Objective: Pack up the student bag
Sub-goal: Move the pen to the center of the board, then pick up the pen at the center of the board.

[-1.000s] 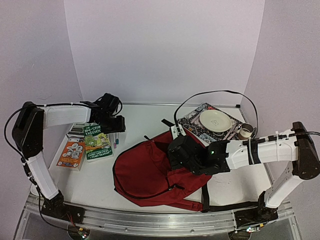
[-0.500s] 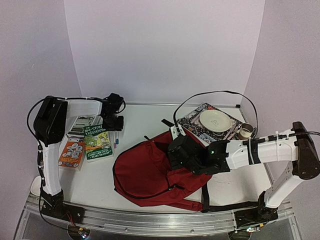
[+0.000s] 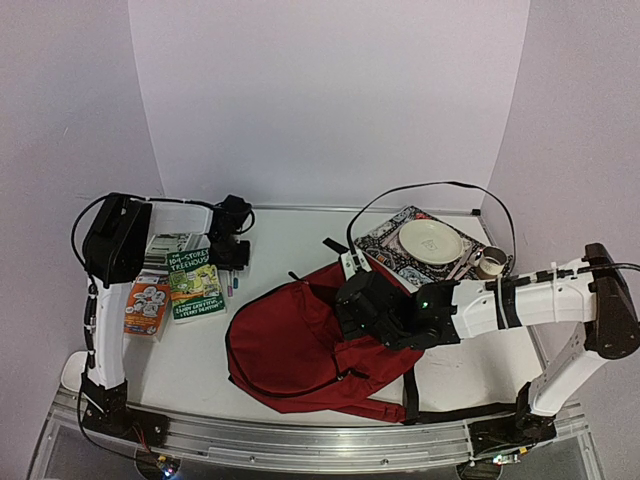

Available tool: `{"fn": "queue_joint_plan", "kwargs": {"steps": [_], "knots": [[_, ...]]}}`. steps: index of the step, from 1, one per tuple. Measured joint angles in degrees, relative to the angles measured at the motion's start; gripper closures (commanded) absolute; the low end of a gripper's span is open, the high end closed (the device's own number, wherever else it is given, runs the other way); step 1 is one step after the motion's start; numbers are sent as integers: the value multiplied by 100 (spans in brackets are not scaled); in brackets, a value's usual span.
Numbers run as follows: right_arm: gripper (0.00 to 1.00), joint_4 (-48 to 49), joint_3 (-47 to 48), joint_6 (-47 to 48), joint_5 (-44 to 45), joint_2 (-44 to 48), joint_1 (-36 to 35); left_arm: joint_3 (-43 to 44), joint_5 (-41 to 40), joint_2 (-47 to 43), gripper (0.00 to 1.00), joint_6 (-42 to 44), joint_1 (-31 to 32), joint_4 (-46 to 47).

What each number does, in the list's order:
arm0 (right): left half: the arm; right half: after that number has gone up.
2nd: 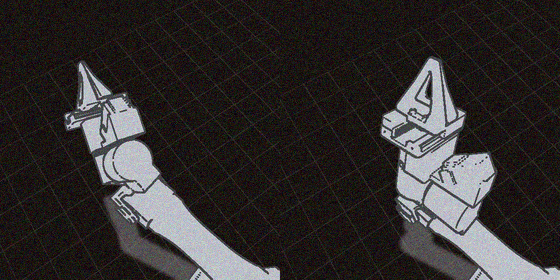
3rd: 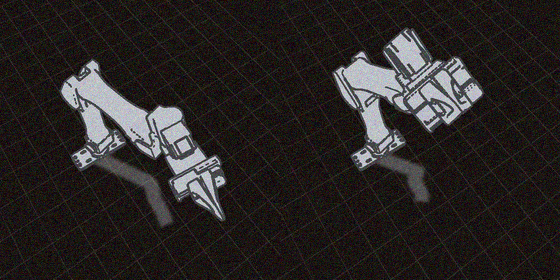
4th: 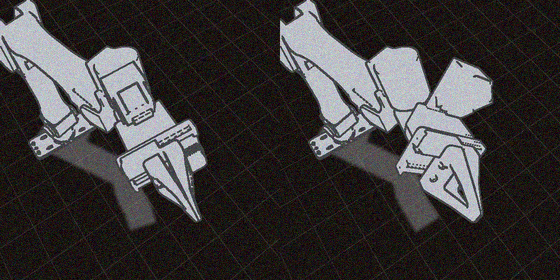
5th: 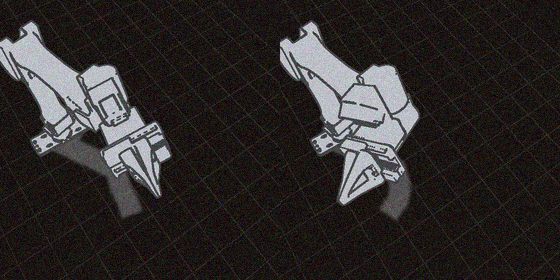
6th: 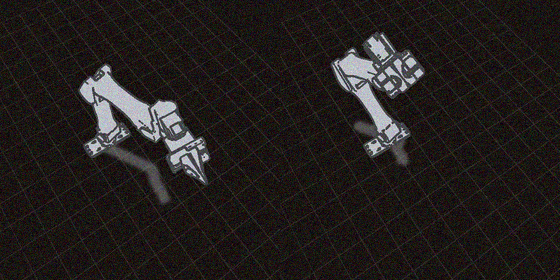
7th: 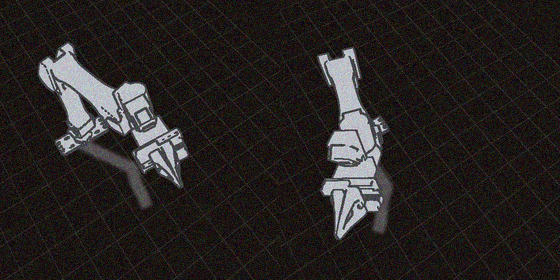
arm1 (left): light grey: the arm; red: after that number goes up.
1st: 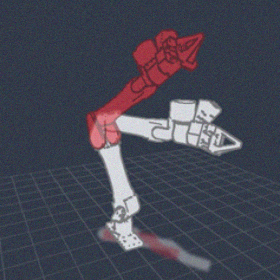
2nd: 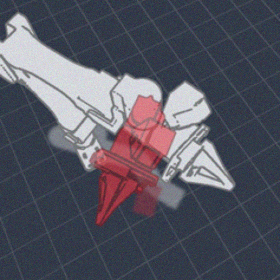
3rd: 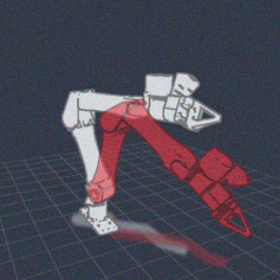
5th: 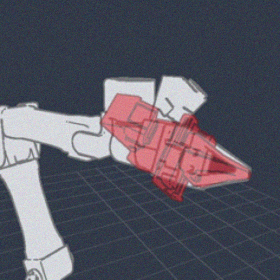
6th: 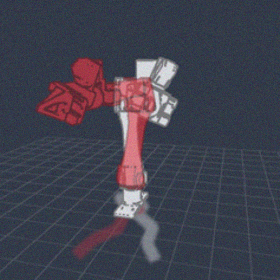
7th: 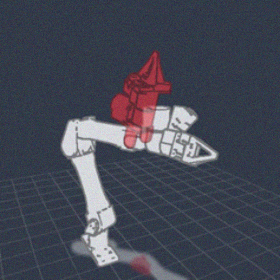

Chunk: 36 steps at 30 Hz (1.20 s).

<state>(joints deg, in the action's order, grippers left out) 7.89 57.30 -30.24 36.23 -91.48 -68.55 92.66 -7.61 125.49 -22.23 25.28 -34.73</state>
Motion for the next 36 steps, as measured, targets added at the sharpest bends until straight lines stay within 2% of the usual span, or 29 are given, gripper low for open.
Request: {"fn": "queue_joint_plan", "kwargs": {"steps": [8, 14, 20, 28, 31, 33, 36], "knots": [[100, -16, 0, -7, -2, 0, 0, -42, 144, 51, 83, 16, -19, 31], [100, -18, -2, -22, 0, 0, 0, -407, 152, -145, 90, 141, 21, 271], [100, -21, 0, -24, 0, -2, 0, -722, 201, -390, 89, 265, 273, 147], [100, -21, 0, -57, -2, -1, 0, -796, 234, -531, 78, 437, 691, -601], [100, -21, 0, -68, -2, 0, 0, -735, 256, -530, 77, 479, 695, -870], [100, -21, -2, -71, -3, -1, 0, -682, 282, -508, 80, 511, 693, -1037], [100, -21, -2, -83, -2, -2, 0, -504, 334, -405, 91, 583, 693, -1237]]}}
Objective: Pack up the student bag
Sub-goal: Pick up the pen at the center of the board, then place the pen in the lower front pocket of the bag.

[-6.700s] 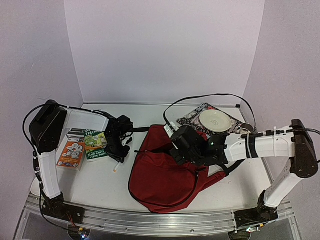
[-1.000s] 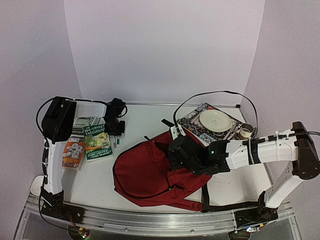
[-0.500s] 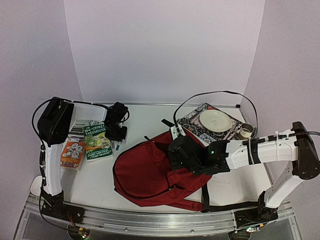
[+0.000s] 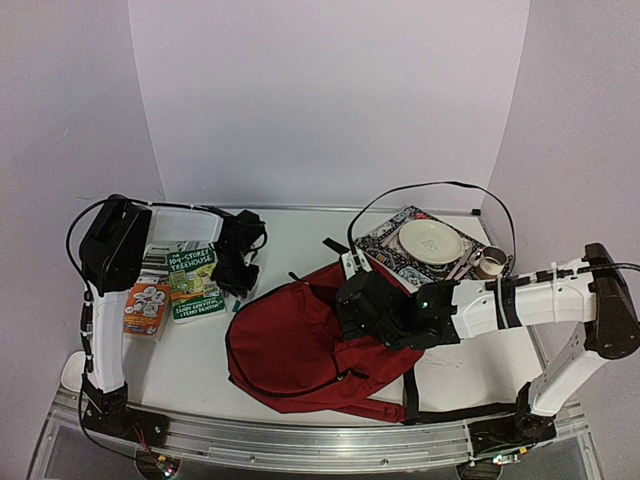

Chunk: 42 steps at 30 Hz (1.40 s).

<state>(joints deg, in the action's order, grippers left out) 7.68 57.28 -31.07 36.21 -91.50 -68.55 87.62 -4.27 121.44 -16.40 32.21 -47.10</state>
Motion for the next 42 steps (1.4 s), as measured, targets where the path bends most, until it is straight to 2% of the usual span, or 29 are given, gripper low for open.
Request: {"fn": "queue_joint_plan", "kwargs": {"steps": [8, 13, 17, 23, 28, 35, 42], "knots": [[100, 0, 2, -2, 7, 2, 0, 224, 129, 99, 100, 118, -2, -202], [100, 0, 2, 1, 44, 2, 0, 277, 238, 48, 100, 105, -4, -252], [100, 0, 2, 36, 80, 0, 0, 229, 452, -393, 100, 17, -3, -190], [100, -7, 52, 107, 121, -5, 0, -545, 1103, -1862, 100, -201, 35, 370], [100, 13, 134, 165, 124, -11, 0, -1486, 1854, -2779, 100, -498, 336, 1032], [100, 148, 161, 289, 47, -36, 0, -2896, 2790, -3242, 100, -1165, 988, 1996], [100, 379, 161, 384, -178, -42, 0, -3118, 3202, -3252, 100, -1651, 1506, 2778]]}}
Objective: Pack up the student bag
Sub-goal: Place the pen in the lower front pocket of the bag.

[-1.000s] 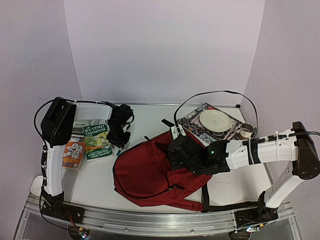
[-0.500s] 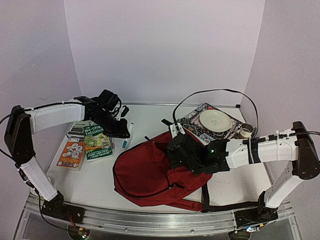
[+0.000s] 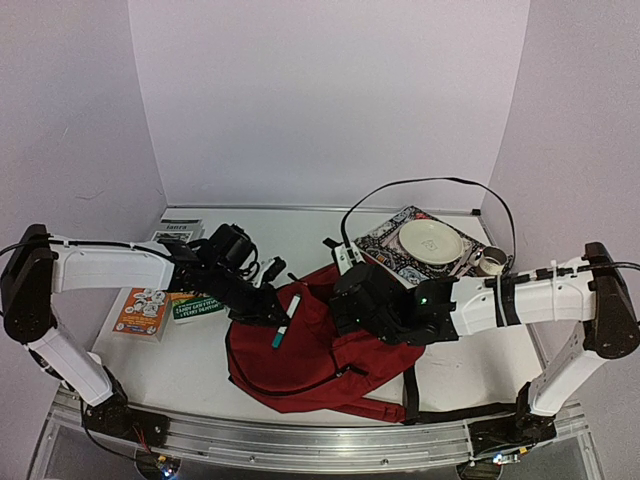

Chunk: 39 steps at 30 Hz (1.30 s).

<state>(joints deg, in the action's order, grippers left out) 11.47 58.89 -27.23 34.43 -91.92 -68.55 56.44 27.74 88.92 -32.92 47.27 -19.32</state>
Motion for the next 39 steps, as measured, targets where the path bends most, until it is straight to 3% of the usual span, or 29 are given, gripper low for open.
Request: {"fn": "queue_joint_plan", "kwargs": {"steps": [15, 28, 32, 35, 39], "knots": [[100, 411, -178, 39, -693, 48, 0, 422, 224, 1154, 100, -1051, 188, 1721], [100, 662, -431, -134, -971, 129, 0, 727, -698, 1572, 96, -2127, 183, 2578], [100, 659, -431, -134, -968, 129, 0, 850, -777, 1794, 89, -2450, 227, 2781], [100, 653, -431, -130, -957, 134, 0, 916, -879, 1925, 76, -2642, 309, 2943], [100, 645, -436, -126, -895, 183, 0, 920, -940, 1952, 67, -2757, 368, 3021]]}}
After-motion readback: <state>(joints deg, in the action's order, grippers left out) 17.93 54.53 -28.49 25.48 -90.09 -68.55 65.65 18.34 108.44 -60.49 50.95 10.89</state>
